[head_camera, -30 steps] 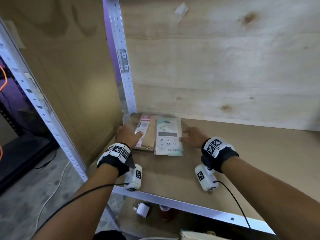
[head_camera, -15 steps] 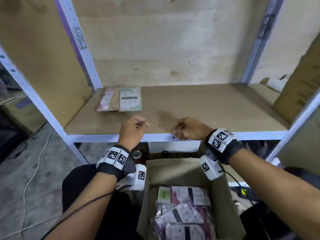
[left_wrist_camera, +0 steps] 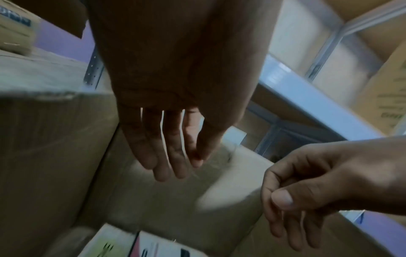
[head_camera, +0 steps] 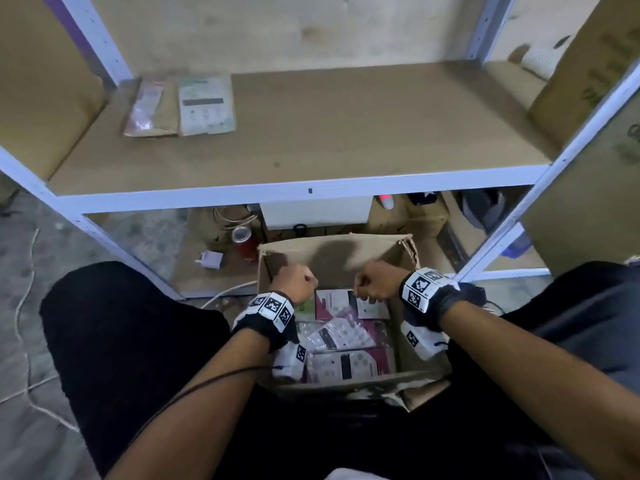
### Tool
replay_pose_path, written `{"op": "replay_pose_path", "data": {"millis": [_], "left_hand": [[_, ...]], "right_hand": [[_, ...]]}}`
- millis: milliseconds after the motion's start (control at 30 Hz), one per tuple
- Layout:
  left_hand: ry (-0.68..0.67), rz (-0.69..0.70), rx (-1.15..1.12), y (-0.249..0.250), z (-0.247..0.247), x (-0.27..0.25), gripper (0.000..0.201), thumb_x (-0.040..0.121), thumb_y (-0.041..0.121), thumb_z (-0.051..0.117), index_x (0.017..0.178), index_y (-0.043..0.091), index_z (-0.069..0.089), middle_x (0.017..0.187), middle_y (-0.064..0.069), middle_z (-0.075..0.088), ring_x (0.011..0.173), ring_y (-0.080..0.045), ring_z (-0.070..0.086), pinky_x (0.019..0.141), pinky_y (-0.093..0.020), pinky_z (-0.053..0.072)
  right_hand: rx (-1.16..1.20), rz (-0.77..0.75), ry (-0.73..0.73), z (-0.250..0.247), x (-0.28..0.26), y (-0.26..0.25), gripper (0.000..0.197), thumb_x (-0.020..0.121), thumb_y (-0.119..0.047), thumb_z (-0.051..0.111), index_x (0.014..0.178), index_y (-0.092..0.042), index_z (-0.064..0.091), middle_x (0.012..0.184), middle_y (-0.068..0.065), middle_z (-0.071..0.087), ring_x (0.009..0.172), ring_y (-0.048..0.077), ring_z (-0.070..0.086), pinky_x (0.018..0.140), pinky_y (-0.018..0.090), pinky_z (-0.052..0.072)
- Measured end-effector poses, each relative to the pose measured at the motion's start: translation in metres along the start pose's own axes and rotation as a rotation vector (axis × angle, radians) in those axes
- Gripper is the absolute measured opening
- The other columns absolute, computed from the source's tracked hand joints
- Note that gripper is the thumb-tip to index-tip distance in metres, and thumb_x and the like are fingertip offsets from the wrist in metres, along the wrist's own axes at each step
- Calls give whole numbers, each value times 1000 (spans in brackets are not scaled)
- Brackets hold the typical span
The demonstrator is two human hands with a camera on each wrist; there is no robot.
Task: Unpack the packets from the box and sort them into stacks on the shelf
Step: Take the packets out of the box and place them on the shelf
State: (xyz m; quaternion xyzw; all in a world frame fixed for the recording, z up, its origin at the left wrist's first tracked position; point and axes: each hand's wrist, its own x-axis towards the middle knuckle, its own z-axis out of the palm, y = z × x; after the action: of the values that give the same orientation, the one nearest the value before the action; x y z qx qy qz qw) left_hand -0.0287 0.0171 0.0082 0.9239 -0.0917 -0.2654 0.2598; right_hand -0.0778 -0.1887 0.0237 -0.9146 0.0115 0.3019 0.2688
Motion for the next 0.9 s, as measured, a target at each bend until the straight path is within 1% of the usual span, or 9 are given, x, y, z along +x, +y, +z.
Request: {"op": "replay_pose_path", "data": {"millis": [133,267,367,433,533,600,667,800,900], "left_hand": [[-103,-96,24,-17,30,23,30,100,17,49,110,4,74,117,-19,72,111,-35,67,99,-45,53],[-162,-110,132,-32,54,43,28,99,14,51,109,4,75,120,-15,72,113,-30,66,102,-39,51],[-227,-142,175,-38,63,52,30,100,11,49,118,1,71,127,-16,67,120,-31,61,105,-39,46],[-252,-155,188,-42,64,56,31,100,11,47,119,-1,69,131,-17,64,122,-33,59,105,-40,46],[-243,-172,202,-48,67,58,32,98,12,46,117,3,70,131,-15,65,124,-32,57,106,-40,46],[-238,-197,199,-50,69,58,30,97,12,48,118,5,70,133,-13,64,128,-31,55,108,-40,45],[-230,-207,189,-50,70,58,29,97,10,51,119,3,69,134,-14,63,129,-31,55,108,-40,45],[-197,-197,193,-51,68,57,31,99,10,50,125,0,63,139,-16,58,130,-34,52,109,-39,43],[-187,-177,196,-51,70,56,32,100,10,47,126,0,63,141,-16,55,131,-33,52,110,-37,40]], "right_hand": [[-59,58,-59,27,36,15,22,93,-18,60,97,-2,75,93,13,76,75,21,69,71,31,57],[-235,97,-146,57,69,25,24,90,-19,59,98,-3,75,101,13,74,87,28,69,77,32,56],[-297,100,-240,84,90,28,30,89,-16,61,108,4,70,105,19,70,93,30,69,85,40,58],[-378,92,-334,105,101,36,41,90,-23,66,125,-4,63,122,17,65,106,30,65,92,42,55],[-480,110,-420,132,108,49,70,89,-31,70,150,-22,38,154,6,41,135,31,48,108,44,45],[-498,120,-427,140,110,49,63,94,-28,64,150,-14,38,156,8,37,140,32,41,113,43,38],[-507,132,-454,147,112,48,48,97,-19,57,141,-4,47,149,17,45,136,35,45,110,41,38],[-527,124,-490,161,111,48,84,85,-19,75,152,-4,28,160,20,23,147,37,27,119,45,28],[-515,103,-495,160,111,45,87,79,-18,81,150,-2,33,157,21,30,145,37,32,118,46,31]]}}
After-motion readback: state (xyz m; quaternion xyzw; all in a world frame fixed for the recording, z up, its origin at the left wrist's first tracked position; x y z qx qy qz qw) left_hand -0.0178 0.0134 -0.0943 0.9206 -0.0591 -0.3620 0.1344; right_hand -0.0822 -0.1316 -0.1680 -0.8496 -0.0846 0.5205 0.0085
